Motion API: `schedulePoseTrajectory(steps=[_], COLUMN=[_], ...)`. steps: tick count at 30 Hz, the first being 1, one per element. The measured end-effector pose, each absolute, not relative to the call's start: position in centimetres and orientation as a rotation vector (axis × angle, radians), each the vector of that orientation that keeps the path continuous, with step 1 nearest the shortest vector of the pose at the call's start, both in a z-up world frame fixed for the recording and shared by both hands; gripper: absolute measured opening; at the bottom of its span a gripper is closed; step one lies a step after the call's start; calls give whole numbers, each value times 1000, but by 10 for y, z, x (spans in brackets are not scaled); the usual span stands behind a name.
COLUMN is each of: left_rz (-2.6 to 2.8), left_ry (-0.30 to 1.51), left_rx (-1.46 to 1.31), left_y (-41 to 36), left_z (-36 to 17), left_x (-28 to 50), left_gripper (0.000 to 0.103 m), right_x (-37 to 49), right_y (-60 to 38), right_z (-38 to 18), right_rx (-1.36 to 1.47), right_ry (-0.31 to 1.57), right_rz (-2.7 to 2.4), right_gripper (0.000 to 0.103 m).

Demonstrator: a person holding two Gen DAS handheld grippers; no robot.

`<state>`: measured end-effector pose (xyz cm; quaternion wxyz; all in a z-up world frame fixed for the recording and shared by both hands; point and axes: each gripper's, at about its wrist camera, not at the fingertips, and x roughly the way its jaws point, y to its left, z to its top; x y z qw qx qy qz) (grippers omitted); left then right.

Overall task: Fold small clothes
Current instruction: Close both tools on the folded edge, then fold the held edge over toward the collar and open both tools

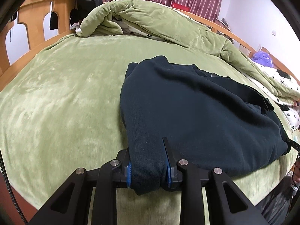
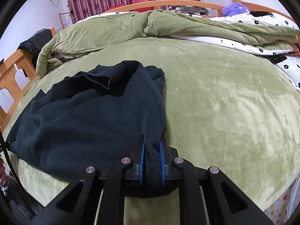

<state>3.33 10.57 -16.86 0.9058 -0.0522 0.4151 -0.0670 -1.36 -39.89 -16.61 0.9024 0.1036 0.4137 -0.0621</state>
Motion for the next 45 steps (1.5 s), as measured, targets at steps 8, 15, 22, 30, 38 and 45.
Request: schedulePoseTrajectory(steps=[8,15,22,30,38,45], left_rz=[-88,-54,-59,-92,-121,-113], left_ry=[896,834,811,805,804,849], left_rx=[-102,-73,-70,-85,-108,-62], left_y=[111,113,108,90,74,58], left_z=[-165,-140,-121,-121,-133,-152], left_x=[36,40,66,121,173,213], left_gripper=[44,58,60,60,60,60], right_x=[-14,-2,47,117,181,220], right_y=[-398,-394,-369,-349,-355,-364], right_z=[-154,-118,-123,-162,-167,-166], right_rx=[151,124,156,252,325,217], right_ry=[865,794,841,980,970,966], right_rz=[-158,-137,-18,49,77,-8], right_gripper=[26,38,38,36,28,28])
